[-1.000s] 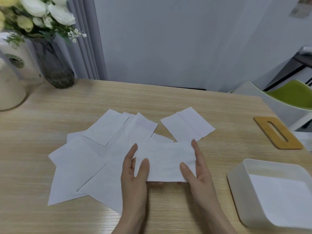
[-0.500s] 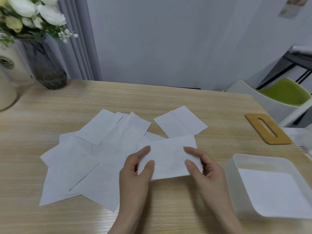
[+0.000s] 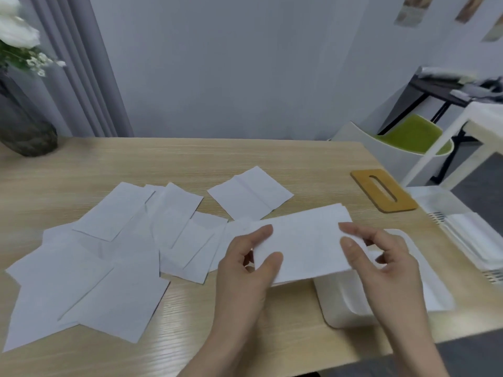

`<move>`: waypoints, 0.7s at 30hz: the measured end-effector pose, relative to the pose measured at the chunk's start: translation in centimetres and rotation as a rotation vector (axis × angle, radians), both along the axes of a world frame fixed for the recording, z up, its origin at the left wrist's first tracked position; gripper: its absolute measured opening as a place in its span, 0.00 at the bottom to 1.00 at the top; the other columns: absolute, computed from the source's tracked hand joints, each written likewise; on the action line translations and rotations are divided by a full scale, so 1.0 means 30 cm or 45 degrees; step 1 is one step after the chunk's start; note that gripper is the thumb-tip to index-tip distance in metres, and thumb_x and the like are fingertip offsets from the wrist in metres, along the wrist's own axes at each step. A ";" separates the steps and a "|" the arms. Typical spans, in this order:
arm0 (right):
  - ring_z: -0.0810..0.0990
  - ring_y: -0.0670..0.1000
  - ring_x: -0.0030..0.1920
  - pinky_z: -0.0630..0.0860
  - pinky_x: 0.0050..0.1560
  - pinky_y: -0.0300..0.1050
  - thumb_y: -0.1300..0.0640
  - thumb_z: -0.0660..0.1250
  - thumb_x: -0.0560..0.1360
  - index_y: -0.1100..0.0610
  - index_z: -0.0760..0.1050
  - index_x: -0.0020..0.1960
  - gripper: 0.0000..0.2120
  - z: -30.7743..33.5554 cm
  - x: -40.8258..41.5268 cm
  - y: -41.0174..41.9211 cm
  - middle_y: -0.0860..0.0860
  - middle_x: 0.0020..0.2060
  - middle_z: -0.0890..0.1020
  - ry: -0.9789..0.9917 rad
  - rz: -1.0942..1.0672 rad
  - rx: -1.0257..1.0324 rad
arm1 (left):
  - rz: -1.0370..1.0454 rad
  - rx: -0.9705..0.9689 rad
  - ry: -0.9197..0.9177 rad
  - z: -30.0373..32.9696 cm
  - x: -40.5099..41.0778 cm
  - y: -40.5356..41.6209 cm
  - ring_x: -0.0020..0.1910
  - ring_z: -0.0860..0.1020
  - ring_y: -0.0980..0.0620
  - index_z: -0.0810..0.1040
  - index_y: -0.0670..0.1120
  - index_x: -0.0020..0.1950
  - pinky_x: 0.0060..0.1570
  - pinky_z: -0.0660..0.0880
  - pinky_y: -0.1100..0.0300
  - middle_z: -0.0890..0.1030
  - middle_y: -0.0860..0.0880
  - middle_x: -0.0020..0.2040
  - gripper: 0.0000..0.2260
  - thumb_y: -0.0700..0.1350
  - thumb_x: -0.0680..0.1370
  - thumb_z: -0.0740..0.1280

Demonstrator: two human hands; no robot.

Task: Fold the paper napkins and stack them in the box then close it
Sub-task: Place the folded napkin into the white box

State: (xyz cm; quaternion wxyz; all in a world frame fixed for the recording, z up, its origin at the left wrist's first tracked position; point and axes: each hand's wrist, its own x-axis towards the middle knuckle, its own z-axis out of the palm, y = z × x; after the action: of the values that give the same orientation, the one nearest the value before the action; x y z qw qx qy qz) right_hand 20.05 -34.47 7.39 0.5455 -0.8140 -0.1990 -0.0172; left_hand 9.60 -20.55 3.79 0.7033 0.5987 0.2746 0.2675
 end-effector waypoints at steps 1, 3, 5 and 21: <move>0.74 0.36 0.51 0.64 0.50 0.24 0.57 0.70 0.73 0.38 0.80 0.47 0.12 0.001 0.012 -0.029 0.41 0.49 0.77 -0.014 -0.035 -0.007 | -0.028 0.022 0.003 0.001 0.018 -0.023 0.36 0.73 0.64 0.83 0.59 0.54 0.41 0.70 0.73 0.79 0.67 0.42 0.16 0.40 0.73 0.73; 0.73 0.43 0.57 0.66 0.59 0.37 0.55 0.70 0.73 0.38 0.80 0.47 0.11 -0.002 0.037 -0.090 0.38 0.50 0.77 -0.023 -0.121 -0.032 | -0.088 0.085 0.013 0.007 0.054 -0.071 0.34 0.72 0.64 0.82 0.60 0.52 0.40 0.69 0.72 0.78 0.66 0.41 0.14 0.42 0.73 0.73; 0.71 0.47 0.60 0.66 0.63 0.48 0.54 0.69 0.74 0.37 0.80 0.47 0.11 -0.002 0.057 -0.148 0.37 0.51 0.78 -0.023 -0.192 -0.061 | -0.149 0.198 0.030 0.014 0.083 -0.113 0.42 0.75 0.67 0.82 0.62 0.51 0.46 0.69 0.71 0.79 0.67 0.47 0.11 0.48 0.71 0.72; 0.70 0.47 0.57 0.52 0.54 0.42 0.59 0.71 0.73 0.46 0.81 0.46 0.08 -0.112 0.145 -0.339 0.40 0.43 0.80 -0.242 -0.372 -0.465 | -0.263 1.223 0.281 -0.088 0.207 -0.250 0.70 0.68 0.55 0.83 0.54 0.55 0.73 0.38 0.52 0.79 0.58 0.52 0.16 0.56 0.73 0.61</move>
State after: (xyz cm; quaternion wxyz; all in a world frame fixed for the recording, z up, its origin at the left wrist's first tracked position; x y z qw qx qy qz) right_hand 24.38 -44.64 4.02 0.3598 -0.9140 -0.1295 -0.1359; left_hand 15.82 -28.05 1.16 0.3380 0.9035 0.1327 0.2277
